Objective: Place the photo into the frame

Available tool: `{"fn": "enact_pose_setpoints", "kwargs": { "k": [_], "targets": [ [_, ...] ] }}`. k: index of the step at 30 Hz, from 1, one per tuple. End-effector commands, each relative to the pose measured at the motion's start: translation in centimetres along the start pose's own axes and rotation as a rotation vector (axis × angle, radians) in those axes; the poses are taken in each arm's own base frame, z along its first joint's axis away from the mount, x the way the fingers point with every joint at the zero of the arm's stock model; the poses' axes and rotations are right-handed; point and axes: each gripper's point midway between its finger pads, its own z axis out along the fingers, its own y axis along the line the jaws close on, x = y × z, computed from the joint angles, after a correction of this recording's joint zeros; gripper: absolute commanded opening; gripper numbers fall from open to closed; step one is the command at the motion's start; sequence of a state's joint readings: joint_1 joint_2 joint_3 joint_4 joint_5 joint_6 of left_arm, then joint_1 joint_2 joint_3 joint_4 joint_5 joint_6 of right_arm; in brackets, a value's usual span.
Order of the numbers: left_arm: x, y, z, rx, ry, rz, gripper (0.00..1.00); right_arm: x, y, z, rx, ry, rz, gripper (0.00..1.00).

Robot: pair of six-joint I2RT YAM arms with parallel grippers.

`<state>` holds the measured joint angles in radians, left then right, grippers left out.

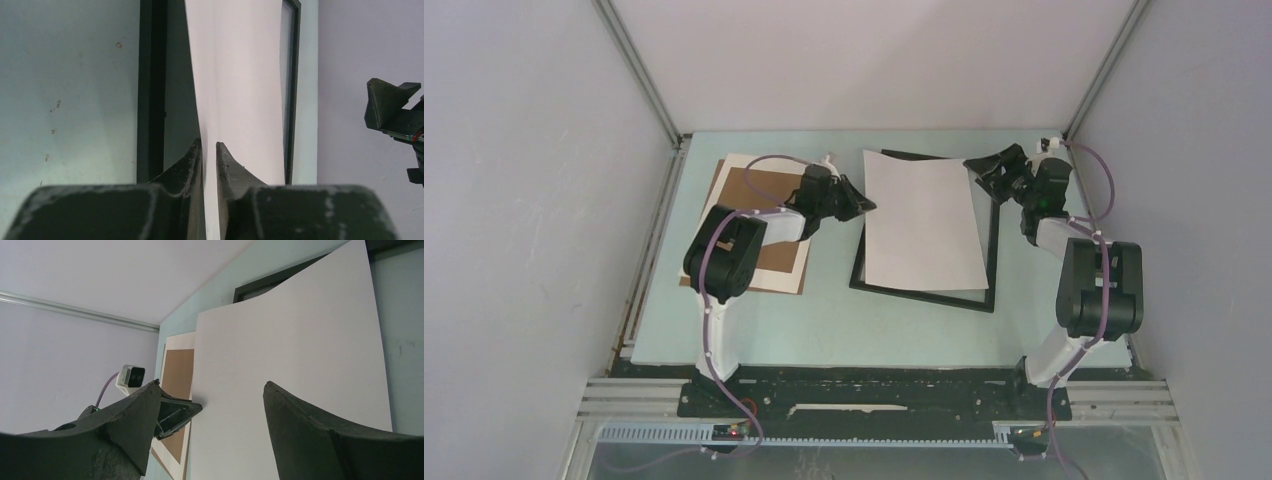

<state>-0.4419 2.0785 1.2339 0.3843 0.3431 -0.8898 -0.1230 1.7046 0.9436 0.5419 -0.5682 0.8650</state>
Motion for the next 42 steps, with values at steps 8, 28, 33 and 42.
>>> {"fn": "enact_pose_setpoints", "kwargs": {
  "k": [8,28,33,42],
  "targets": [
    [-0.2,-1.6,-1.0,-0.024,0.176,0.04,0.0,-2.9,0.5,-1.4,-0.022,-0.073,-0.049,0.83],
    [-5.8,-3.3,-1.3,0.009,0.312,0.212,0.0,-3.3,-0.5,-1.8,-0.05,-0.072,-0.024,1.0],
    [-4.4,-3.5,0.0,0.004,0.326,0.184,0.0,-3.6,-0.5,-2.1,-0.018,-0.085,-0.054,1.0],
    [-4.2,-4.4,-0.2,0.004,0.302,0.204,0.0,-3.4,-0.6,-1.9,-0.032,-0.076,-0.047,1.0]
  ]
}}
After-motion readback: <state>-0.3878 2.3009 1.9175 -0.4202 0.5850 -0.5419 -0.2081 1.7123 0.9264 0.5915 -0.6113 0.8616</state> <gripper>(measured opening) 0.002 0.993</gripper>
